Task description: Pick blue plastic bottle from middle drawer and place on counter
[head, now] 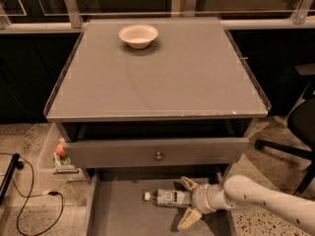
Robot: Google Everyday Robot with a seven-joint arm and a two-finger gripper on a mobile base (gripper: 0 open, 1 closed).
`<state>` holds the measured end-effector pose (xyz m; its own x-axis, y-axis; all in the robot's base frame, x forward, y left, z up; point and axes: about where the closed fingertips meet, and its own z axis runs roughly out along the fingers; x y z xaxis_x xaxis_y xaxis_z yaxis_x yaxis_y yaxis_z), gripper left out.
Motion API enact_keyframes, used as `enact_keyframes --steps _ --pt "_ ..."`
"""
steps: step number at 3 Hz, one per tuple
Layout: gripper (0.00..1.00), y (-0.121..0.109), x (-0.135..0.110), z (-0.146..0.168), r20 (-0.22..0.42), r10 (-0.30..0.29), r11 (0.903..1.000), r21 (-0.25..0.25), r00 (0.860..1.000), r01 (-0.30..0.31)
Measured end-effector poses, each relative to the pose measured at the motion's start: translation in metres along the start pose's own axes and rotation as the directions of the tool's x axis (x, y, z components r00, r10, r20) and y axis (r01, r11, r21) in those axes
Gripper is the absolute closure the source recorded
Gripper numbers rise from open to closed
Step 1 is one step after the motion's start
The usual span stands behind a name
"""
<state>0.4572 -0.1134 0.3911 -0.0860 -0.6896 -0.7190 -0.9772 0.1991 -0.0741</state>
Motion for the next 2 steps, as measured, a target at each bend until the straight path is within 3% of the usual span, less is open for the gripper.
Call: enact_keyframes --steps 1,2 --pt "0.00 -0.0053 0.0097 0.0073 -0.067 -0.015 0.9991 0.039 0.998 0.017" --pt "0.00 -0.0087 0.0174 0.0156 -0.095 -0.011 0.9995 0.029 0.995 0.014"
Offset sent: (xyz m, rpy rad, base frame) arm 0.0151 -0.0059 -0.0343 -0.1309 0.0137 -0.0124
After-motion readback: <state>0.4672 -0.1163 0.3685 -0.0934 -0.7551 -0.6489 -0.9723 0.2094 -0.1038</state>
